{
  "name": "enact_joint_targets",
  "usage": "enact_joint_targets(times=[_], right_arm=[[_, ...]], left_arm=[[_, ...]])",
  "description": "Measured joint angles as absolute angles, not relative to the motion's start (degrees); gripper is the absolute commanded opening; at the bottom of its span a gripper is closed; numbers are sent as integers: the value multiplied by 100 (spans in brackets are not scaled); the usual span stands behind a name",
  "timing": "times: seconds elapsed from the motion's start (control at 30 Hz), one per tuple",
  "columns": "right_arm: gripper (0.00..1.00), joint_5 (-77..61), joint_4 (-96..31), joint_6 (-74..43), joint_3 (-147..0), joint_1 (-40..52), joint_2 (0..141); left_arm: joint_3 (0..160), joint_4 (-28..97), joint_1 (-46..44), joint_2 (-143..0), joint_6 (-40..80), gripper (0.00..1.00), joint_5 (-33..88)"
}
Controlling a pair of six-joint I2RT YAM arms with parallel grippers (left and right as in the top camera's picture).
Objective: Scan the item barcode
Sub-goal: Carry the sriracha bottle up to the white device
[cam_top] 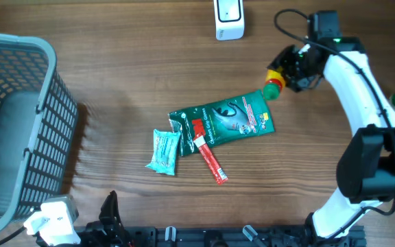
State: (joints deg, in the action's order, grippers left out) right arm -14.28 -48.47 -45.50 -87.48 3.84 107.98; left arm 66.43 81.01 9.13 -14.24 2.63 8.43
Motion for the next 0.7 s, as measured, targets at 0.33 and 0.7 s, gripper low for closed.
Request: enact_joint_targets(times=[0.33, 0.7], right_arm=[[40, -650, -3065, -4875, -8748, 1033, 10801], [41, -244, -2364, -4928, -11100, 1227, 12763]], left_arm=[[6641, 8103, 913, -1424, 263, 100, 843], [6641, 8103, 913, -1424, 263, 100, 845]])
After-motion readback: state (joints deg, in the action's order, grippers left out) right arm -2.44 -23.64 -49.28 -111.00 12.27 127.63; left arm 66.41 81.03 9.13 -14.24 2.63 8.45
